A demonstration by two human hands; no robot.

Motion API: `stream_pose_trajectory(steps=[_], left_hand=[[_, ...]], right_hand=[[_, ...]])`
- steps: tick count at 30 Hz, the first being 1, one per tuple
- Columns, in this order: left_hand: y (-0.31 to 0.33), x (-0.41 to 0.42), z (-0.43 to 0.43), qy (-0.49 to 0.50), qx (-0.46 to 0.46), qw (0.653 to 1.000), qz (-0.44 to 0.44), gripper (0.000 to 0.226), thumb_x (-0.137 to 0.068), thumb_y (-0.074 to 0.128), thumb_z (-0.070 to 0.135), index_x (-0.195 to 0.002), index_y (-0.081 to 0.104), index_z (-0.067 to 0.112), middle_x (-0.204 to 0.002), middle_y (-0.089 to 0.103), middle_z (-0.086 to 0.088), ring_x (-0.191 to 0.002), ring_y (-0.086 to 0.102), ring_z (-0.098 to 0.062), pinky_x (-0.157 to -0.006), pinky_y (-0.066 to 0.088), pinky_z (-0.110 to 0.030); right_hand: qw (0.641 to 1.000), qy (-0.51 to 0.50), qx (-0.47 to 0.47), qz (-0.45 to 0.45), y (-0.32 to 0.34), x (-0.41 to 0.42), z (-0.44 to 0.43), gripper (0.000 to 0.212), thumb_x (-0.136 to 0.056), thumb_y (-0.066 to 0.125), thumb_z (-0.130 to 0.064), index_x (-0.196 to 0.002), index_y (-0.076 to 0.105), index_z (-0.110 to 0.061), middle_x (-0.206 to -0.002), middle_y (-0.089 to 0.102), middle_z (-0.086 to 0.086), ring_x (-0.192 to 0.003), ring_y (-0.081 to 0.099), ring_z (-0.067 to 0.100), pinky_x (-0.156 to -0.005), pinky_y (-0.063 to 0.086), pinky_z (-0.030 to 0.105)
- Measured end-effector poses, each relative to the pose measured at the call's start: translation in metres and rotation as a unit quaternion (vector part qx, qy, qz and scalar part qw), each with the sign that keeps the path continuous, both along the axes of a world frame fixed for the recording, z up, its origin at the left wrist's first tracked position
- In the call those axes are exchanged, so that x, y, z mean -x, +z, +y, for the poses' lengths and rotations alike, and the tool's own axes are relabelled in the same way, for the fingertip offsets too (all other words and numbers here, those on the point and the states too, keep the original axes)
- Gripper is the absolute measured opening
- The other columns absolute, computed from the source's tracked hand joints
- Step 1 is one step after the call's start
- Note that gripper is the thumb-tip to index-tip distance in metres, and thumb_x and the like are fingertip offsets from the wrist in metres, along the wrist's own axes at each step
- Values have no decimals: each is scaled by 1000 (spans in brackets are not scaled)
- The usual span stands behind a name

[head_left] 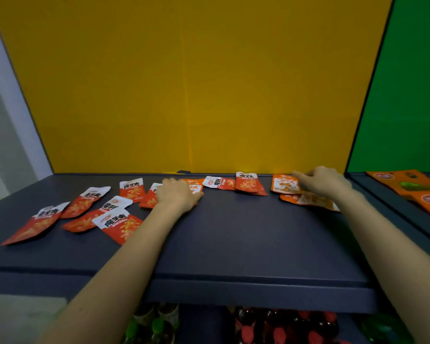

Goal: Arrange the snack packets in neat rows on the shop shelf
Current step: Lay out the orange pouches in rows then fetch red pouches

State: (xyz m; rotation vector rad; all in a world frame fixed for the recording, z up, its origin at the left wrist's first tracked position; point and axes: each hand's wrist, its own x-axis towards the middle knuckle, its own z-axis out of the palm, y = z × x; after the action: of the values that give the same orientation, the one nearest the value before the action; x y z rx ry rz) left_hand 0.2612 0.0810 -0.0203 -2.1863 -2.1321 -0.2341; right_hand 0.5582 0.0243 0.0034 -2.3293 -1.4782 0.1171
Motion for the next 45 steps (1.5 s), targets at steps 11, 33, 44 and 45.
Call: stream_pose_trajectory(steps=[11,33,44,45], left_hand=[[-7,6,18,15,-8,998,-54,87,-77,49,66,-137,33,5,-143,38,-15,-133,27,-32,-105,26,-40],[-16,1,31,27,15,997,-68,87,-80,33,71,-140,32,8,-147,31,-13,-137,22,-28,-110,16,-43],[-5,-2,27,7,-63,972,-226,82,-62,78,44,-119,35,4,-127,50,-17,-120,43,-34,-92,36,-40],[-4,-3,25,1,-61,965,-254,78,-62,80,39,-115,34,6,-122,54,-17,-116,48,-35,-85,39,-39]], right_hand=[[995,-67,75,-11,-13,20,50,82,-66,60,-73,-121,53,-14,-131,55,11,-123,47,31,-105,28,41],[969,108,-8,223,-2,-28,-27,20,-85,62,-14,-104,58,-8,-91,65,9,-71,63,19,-63,51,27],[975,125,22,180,-12,-21,-24,50,-74,75,-33,-113,48,-18,-106,60,0,-85,63,14,-74,51,29],[975,125,17,183,-12,-21,-26,53,-73,76,-32,-116,47,-18,-109,58,0,-87,62,13,-74,50,27]])
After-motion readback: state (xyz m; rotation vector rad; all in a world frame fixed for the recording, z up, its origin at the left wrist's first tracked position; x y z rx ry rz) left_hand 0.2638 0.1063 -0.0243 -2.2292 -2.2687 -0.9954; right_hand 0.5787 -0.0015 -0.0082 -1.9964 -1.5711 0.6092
